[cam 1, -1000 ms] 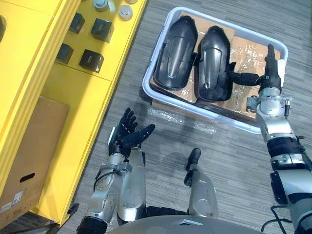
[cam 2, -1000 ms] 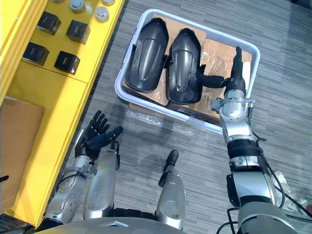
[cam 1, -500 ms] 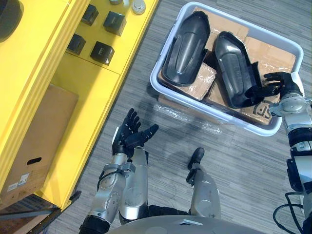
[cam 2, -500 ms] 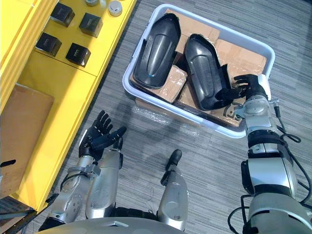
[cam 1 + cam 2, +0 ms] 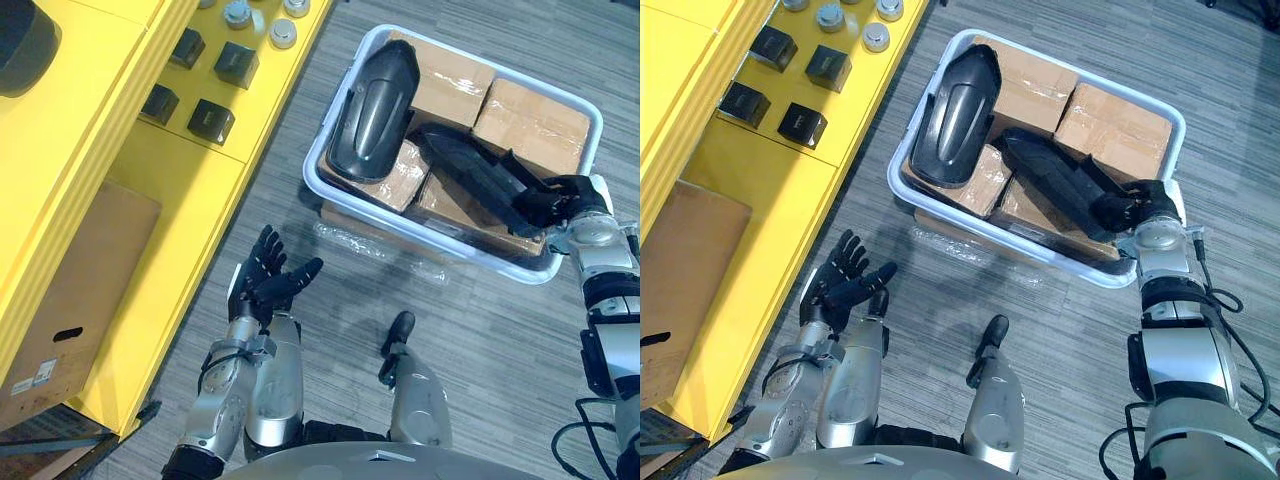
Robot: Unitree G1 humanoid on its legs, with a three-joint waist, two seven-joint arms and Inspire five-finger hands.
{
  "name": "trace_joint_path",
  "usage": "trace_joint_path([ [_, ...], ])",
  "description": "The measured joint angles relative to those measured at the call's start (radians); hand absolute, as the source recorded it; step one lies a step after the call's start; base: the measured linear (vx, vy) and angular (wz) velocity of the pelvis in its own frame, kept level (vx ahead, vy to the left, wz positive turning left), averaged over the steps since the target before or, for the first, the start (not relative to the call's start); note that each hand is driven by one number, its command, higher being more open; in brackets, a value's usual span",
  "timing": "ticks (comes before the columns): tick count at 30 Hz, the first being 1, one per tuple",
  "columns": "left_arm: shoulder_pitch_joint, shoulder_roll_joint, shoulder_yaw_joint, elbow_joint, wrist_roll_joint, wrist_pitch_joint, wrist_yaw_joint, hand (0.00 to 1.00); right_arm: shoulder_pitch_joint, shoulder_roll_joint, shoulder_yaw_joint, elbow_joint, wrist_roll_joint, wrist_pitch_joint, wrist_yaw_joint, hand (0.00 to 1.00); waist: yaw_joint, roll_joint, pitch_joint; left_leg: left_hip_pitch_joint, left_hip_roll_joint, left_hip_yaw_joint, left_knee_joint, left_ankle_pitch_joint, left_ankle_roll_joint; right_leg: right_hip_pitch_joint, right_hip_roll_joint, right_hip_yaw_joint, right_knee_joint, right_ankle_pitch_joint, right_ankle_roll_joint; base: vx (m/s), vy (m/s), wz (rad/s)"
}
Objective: Walk over and take three plastic housings, then place them on the shelf
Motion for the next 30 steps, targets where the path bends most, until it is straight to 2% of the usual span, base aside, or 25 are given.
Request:
trace_joint_path([
  [5, 0.047, 0.001, 0.026, -0.085, 0.0, -0.002, -0.007, 1.0, 0.104, 0.005, -0.058, -0.174, -0.001, -0.003, -0.089, 0.0, -0.005, -0.012, 0.0, 0.084, 0.008, 0.019, -0.069, 0.02, -0.007, 0.05, 0.008, 0.009, -0.025, 0.001, 0.0, 0.07, -0.028, -0.1],
  [8, 0.052, 0.002, 0.045, -0.12, 0.0, -0.003, -0.031, 1.0, 0.182, 0.055, -0.128, -0.355, -0.009, -0.039, -0.153, 0.0, -0.017, -0.034, -0.009, 0.149, 0.017, 0.036, -0.117, 0.026, -0.011, 0.098, 0.019, 0.012, -0.054, 0.002, 0.0, 0.08, -0.034, -0.11],
  [10, 0.057, 0.002, 0.055, -0.148, 0.0, -0.001, -0.056, 1.0, 0.248, 0.112, -0.168, -0.482, -0.039, -0.073, -0.171, 0.0, -0.036, -0.065, -0.053, 0.174, 0.017, 0.045, -0.166, 0.041, -0.014, 0.11, 0.022, 0.01, -0.08, 0.002, 0.0, 0.08, -0.03, -0.04],
  [11, 0.056, 0.0, 0.055, -0.151, 0.0, 0.0, -0.062, 1.0, 0.27, 0.127, -0.178, -0.512, -0.047, -0.078, -0.173, 0.0, -0.037, -0.073, -0.066, 0.187, 0.017, 0.049, -0.181, 0.044, -0.016, 0.115, 0.022, 0.009, -0.085, 0.003, 0.001, 0.12, -0.021, -0.06],
  [14, 0.057, -0.011, 0.064, -0.189, -0.001, 0.012, -0.089, 1.0, 0.389, 0.204, -0.208, -0.652, -0.086, -0.114, -0.184, 0.0, -0.052, -0.093, -0.161, 0.241, 0.016, 0.066, -0.233, 0.047, -0.017, 0.155, 0.022, 0.003, -0.12, 0.004, 0.003, 0.15, -0.012, -0.06],
  [18, 0.034, -0.024, 0.068, -0.269, -0.021, 0.019, -0.121, 1.0, 0.443, 0.266, -0.222, -0.728, -0.092, -0.168, -0.197, 0.0, -0.07, -0.088, -0.215, 0.286, 0.015, 0.077, -0.261, 0.047, -0.017, 0.191, 0.022, -0.007, -0.138, 0.005, 0.005, 0.08, -0.001, -0.01],
  [21, -0.008, -0.043, 0.064, -0.294, -0.07, 0.026, -0.13, 1.0, 0.464, 0.308, -0.223, -0.759, -0.155, -0.204, -0.202, 0.0, -0.086, -0.079, -0.238, 0.312, 0.015, 0.083, -0.266, 0.047, -0.017, 0.213, 0.022, -0.008, -0.14, 0.005, 0.006, 0.01, 0.006, -0.05],
  [25, -0.047, -0.05, 0.036, -0.292, -0.138, 0.081, -0.122, 1.0, 0.507, 0.338, -0.199, -0.836, -0.235, -0.25, -0.22, 0.0, -0.1, -0.07, -0.28, 0.337, 0.015, 0.101, -0.28, 0.047, -0.018, 0.226, 0.022, -0.004, -0.152, 0.007, 0.009, -0.04, 0.002, -0.12],
  [30, -0.077, -0.056, -0.017, -0.202, -0.234, 0.154, -0.062, 1.0, 0.507, 0.382, -0.141, -0.905, -0.283, -0.303, -0.286, 0.0, -0.126, -0.059, -0.324, 0.359, 0.015, 0.121, -0.281, 0.046, -0.018, 0.238, 0.022, 0.011, -0.161, 0.014, 0.015, -0.04, 0.006, -0.12],
])
